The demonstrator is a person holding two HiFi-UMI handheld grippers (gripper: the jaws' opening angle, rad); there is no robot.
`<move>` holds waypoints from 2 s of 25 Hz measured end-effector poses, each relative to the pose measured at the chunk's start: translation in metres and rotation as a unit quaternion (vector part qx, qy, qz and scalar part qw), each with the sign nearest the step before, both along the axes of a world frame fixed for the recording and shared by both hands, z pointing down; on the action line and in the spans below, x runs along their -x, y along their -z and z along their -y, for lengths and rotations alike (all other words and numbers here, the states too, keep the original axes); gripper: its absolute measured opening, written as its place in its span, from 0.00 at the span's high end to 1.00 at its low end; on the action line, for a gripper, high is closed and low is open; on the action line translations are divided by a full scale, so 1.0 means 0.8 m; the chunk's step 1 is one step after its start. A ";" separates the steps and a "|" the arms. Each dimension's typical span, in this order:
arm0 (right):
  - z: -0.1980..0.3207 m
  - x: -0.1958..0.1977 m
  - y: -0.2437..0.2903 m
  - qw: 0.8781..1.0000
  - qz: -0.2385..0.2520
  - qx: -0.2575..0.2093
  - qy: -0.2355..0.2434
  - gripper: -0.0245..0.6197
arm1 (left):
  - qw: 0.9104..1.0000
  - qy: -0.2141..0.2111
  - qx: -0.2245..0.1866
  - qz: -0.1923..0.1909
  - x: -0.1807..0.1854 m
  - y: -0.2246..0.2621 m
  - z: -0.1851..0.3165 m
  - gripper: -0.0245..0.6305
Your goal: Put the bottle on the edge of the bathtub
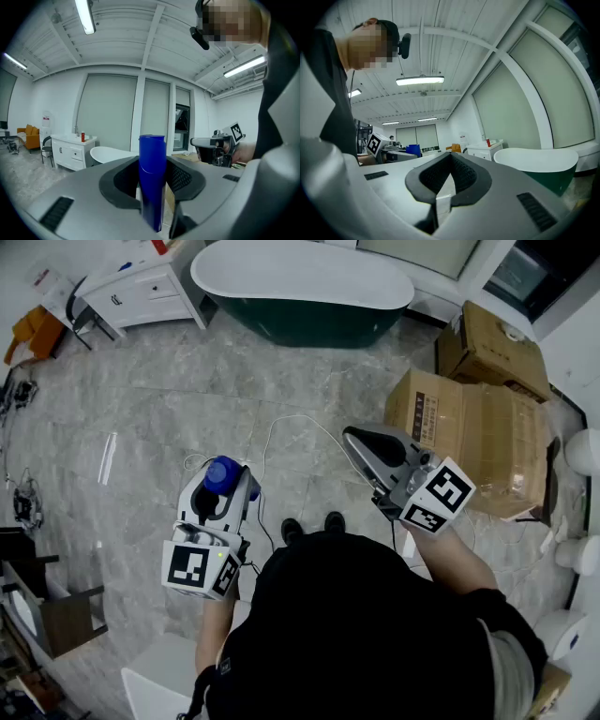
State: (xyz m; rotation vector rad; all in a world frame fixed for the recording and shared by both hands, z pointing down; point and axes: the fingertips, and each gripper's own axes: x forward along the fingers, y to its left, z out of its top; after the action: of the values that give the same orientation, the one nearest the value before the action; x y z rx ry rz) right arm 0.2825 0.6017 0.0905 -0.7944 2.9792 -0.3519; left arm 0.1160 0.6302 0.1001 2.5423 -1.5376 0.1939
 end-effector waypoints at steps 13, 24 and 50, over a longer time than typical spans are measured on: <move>0.013 -0.047 0.005 1.000 0.014 -0.014 0.002 0.92 | 1.000 0.008 -0.004 0.004 -0.045 0.004 0.017 0.72; 0.013 -0.087 -0.011 0.999 0.023 0.009 0.027 0.92 | 0.999 0.029 0.015 -0.011 -0.088 -0.011 0.031 0.72; 0.271 0.113 -0.034 0.997 0.012 0.044 0.068 0.92 | 0.999 0.036 0.010 -0.014 0.088 -0.031 0.278 0.72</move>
State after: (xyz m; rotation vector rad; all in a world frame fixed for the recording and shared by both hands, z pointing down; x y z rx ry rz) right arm 0.1919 0.3845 0.1175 -0.5887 3.0209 -0.4969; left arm 0.0458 0.4075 0.1251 2.4583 -1.6056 0.1641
